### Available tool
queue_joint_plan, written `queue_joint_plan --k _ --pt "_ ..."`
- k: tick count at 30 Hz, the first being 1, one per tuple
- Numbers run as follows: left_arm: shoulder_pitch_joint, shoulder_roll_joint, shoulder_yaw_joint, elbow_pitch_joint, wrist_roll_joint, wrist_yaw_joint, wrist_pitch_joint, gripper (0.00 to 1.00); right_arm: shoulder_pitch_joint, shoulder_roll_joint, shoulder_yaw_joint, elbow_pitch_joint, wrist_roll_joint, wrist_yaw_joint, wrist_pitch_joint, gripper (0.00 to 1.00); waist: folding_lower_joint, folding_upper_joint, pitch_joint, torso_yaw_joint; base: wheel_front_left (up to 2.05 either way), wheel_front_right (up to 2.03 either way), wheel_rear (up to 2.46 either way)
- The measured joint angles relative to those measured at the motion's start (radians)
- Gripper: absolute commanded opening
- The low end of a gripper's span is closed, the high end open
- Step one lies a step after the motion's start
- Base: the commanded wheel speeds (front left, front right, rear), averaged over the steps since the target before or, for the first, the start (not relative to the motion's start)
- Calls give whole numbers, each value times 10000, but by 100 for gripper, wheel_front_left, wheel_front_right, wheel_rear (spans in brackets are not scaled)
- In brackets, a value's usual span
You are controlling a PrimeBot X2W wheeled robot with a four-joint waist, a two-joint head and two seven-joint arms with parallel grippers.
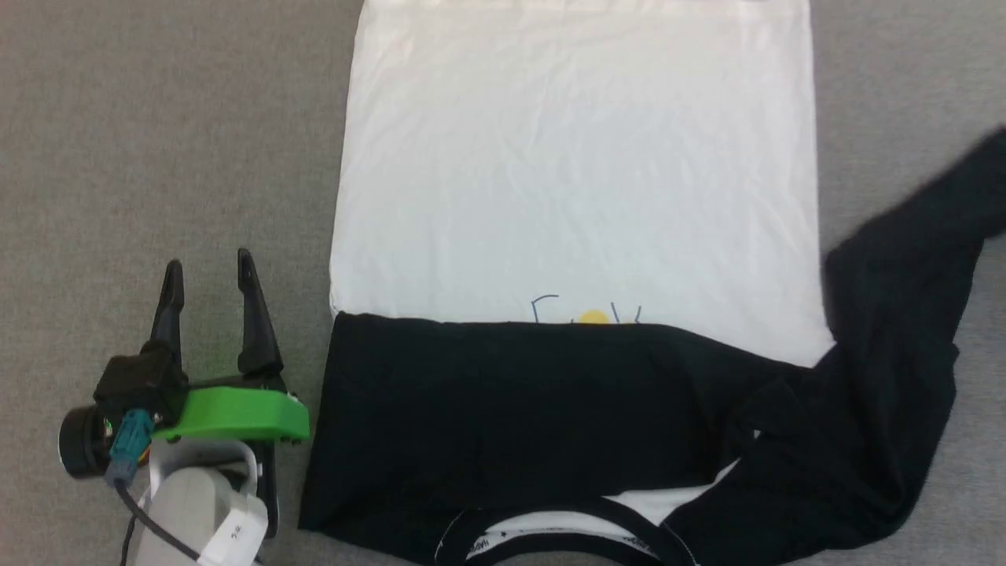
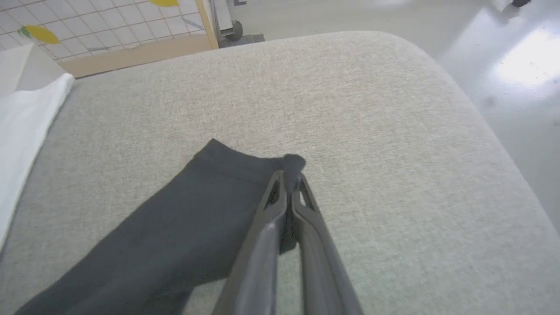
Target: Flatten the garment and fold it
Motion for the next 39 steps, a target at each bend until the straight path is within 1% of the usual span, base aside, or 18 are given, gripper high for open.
queue_joint_plan --k 6,10,14,17,18,20,23,26,29,32,34,36,39 --pt "662 -109 293 130 81 -100 0 100 1870 -58 -1170 -1829 -100 -2 -203 0 -2 0 -1030 -425 0 0 0" --pt "1011 -130 412 140 102 -178 0 100 2816 192 -1607 -3306 -109 -4 -121 0 -1 0 -1610 -731 0 0 0" --pt "1203 -144 453 192 150 -253 0 100 3465 510 -1739 -4930 -33 -4 148 0 -2 0 -2051 -1010 0 0 0" --pt "1254 -155 462 213 163 -280 0 100 3902 763 -1482 -6345 267 -4 430 0 -2 0 -2332 -1207 0 0 0" --pt "1263 -165 439 242 163 -311 0 100 4145 874 -1135 -7179 412 -4 650 0 -2 0 -2459 -1297 0 0 0" --pt "1290 -178 391 245 165 -353 0 100 4337 986 -692 -8029 652 -4 899 0 -2 0 -2574 -1346 0 0 0" --pt "1323 -194 320 276 165 -385 0 100 4597 1122 284 -9488 834 -6 1409 0 -2 0 -2699 -1338 0 0 0" --pt "1342 -207 238 313 171 -416 0 100 4757 1156 1471 -10642 872 -4 1824 0 -2 0 -2740 -1227 0 0 0" --pt "1346 -217 182 336 174 -435 0 100 4770 1147 2813 -11375 838 -4 2063 0 -2 0 -2779 -1104 0 0 0" --pt "1349 -226 130 357 178 -435 0 100 4700 1122 4215 -11639 732 -4 2184 0 -2 0 -2838 -982 0 0 0" --pt "1353 -230 102 374 192 -433 0 100 4502 1191 5170 -11578 669 -4 2222 0 -2 0 -2887 -905 0 0 0" --pt "1356 -236 63 395 194 -433 0 100 4229 1325 6123 -11290 602 -4 2219 0 -2 0 -2938 -818 0 0 0" --pt "1362 -244 19 418 203 -433 0 100 3902 1632 7212 -10510 552 -4 2086 0 -1 0 -2989 -681 0 0 0"
